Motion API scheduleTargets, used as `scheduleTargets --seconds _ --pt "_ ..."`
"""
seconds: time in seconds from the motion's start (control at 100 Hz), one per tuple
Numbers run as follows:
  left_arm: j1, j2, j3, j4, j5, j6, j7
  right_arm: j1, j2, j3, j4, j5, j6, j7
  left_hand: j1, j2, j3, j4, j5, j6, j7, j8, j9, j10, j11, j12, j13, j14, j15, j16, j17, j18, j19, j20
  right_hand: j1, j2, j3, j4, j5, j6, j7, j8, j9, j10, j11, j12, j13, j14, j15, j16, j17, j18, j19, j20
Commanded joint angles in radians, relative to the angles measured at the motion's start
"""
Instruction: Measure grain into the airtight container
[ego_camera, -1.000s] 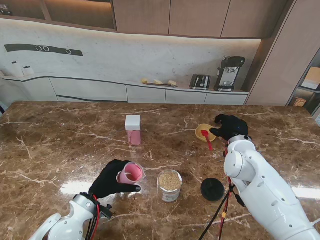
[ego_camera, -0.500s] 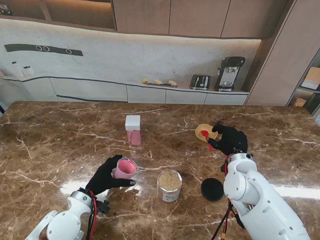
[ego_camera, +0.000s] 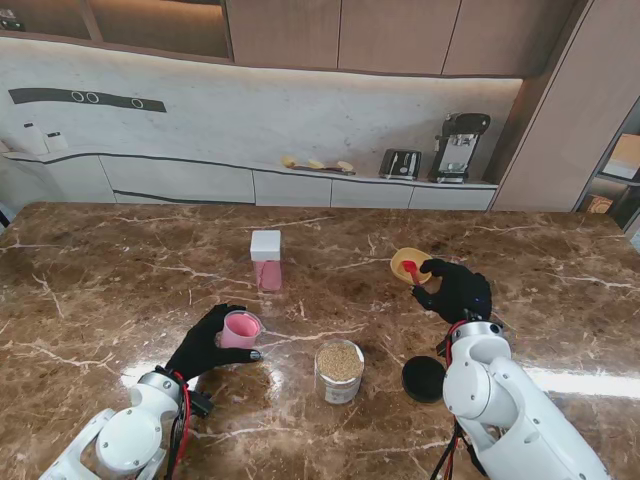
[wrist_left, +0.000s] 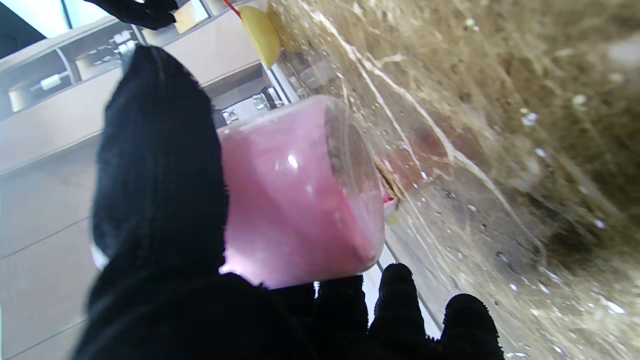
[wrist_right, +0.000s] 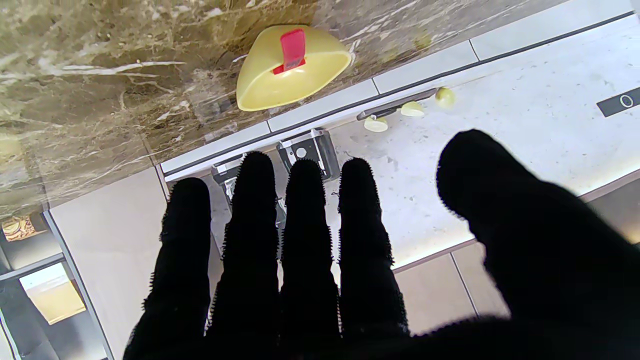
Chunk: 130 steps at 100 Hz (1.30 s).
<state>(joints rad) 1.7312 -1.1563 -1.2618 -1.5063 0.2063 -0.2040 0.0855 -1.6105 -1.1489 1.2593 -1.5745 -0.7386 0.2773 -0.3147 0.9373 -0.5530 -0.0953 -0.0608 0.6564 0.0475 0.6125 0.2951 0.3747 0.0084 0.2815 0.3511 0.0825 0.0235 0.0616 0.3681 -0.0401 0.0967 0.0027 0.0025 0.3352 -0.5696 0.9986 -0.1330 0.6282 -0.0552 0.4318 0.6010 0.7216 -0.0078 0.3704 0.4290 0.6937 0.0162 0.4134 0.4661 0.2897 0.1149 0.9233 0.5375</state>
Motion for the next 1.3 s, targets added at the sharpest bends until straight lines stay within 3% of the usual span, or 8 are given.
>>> scheduleTargets --seconds 0.0,0.12,0.45,0.98,1.29 --pt "-0.008 -0.005 0.003 0.019 0.001 0.018 0.005 -0.014 -0.006 -0.004 0.004 0.006 -0.003 0.010 0.113 0.340 0.077 0.005 0.200 -0.246 0.075 -0.015 -0.038 -0.056 -0.016 -0.011 -0.034 -0.074 -0.041 -0.026 0.006 -0.061 -0.028 -0.008 -0.037 0.017 -0.001 0.043 -0.009 -0.009 -0.021 0.004 -0.004 -0.002 0.002 0.012 -0.027 0.013 -0.008 -0.023 -0.018 0.006 -0.020 0.000" --pt "-0.026 -0.007 0.007 0.039 -0.010 0.054 0.001 -0.016 -0.008 -0.007 0.009 0.013 -0.007 0.003 0.105 0.363 0.075 0.005 0.182 -0.258 0.061 -0.012 -0.080 -0.076 -0.019 -0.021 -0.030 -0.089 -0.058 -0.096 0.009 -0.079 -0.028 -0.008 -0.036 0.021 0.003 0.044 -0.008 -0.008 -0.021 0.004 -0.006 -0.003 0.001 0.012 -0.027 0.012 -0.009 -0.022 -0.020 0.006 -0.025 0.002" --pt "-0.081 -0.007 0.033 0.078 -0.018 0.145 -0.030 -0.013 -0.017 -0.019 0.037 0.046 -0.025 -0.023 0.080 0.427 0.063 -0.020 0.154 -0.272 0.030 -0.037 -0.139 -0.113 -0.025 -0.035 -0.034 -0.111 -0.071 -0.172 0.013 -0.100 -0.027 -0.007 -0.035 0.029 0.017 0.044 -0.005 -0.009 -0.020 0.005 -0.006 -0.001 0.001 0.014 -0.027 0.012 -0.008 -0.021 -0.021 0.009 -0.030 0.010" --pt "-0.155 -0.005 0.066 0.139 -0.029 0.263 -0.083 -0.024 -0.030 -0.014 0.067 0.087 -0.108 -0.086 0.051 0.522 0.047 -0.030 0.084 -0.284 -0.064 -0.046 -0.171 -0.123 -0.071 -0.060 -0.038 -0.130 -0.081 -0.257 0.015 -0.115 -0.027 -0.007 -0.037 0.030 0.016 0.044 -0.010 -0.008 -0.024 0.003 -0.012 0.001 -0.004 0.013 -0.040 0.014 -0.017 -0.024 -0.036 0.010 -0.053 0.011" --pt "-0.162 0.008 0.076 0.151 0.050 0.313 -0.104 -0.023 -0.031 -0.012 0.064 0.092 -0.136 -0.092 0.031 0.537 0.042 -0.024 0.026 -0.272 -0.139 -0.048 -0.190 -0.116 -0.111 -0.060 -0.039 -0.125 -0.080 -0.277 0.016 -0.124 -0.026 -0.007 -0.043 0.036 0.012 0.045 -0.014 -0.010 -0.027 0.003 -0.016 0.002 -0.006 0.013 -0.044 0.014 -0.019 -0.023 -0.036 0.010 -0.055 0.016"
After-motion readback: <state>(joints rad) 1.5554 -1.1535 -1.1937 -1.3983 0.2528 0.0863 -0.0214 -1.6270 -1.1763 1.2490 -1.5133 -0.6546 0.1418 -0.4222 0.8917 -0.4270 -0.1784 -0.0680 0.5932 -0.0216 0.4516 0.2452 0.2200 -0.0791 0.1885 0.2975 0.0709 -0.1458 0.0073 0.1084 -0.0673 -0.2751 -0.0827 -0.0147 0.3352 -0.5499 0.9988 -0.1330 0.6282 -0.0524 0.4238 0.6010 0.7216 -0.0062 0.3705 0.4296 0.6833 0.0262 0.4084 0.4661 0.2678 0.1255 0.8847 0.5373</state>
